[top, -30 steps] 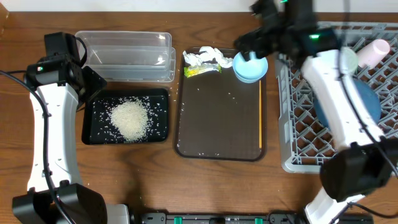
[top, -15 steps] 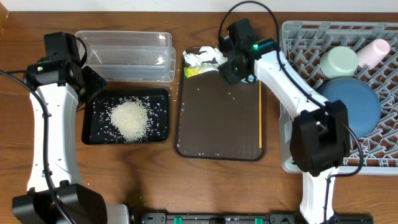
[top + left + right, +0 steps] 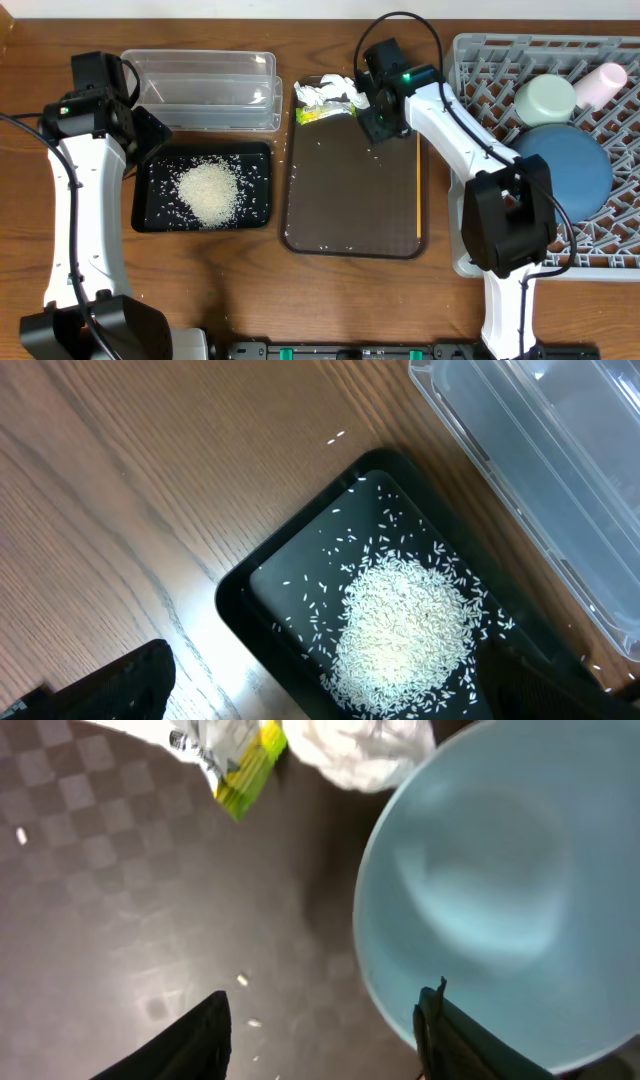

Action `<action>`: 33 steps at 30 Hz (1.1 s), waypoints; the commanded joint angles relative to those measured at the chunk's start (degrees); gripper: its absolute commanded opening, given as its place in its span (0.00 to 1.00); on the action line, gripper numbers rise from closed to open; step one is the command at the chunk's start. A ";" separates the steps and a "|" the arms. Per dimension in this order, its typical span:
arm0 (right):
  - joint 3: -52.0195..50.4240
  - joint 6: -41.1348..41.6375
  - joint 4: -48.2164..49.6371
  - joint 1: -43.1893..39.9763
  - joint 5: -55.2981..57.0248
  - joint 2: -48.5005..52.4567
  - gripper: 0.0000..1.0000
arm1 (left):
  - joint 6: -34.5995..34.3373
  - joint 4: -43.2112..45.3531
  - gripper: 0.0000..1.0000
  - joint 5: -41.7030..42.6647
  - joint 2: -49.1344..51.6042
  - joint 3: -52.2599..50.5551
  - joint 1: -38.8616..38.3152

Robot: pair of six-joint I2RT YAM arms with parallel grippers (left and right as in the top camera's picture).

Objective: Sort waste into correct bins and load items into the dishwasher rack
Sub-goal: 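Lower the right gripper and grasp the light-blue cup's rim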

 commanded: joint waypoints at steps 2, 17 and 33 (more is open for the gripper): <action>-0.07 -5.07 1.79 -0.20 1.68 1.51 0.57 | -0.46 -0.15 0.97 -0.94 0.22 1.16 0.20; -0.11 -6.73 3.13 -1.05 2.27 3.74 0.39 | -0.46 -0.15 0.97 -0.94 0.20 1.16 0.20; -0.11 -4.85 0.48 -0.90 2.29 3.74 0.04 | -0.46 -0.17 0.97 -0.94 0.22 1.16 0.20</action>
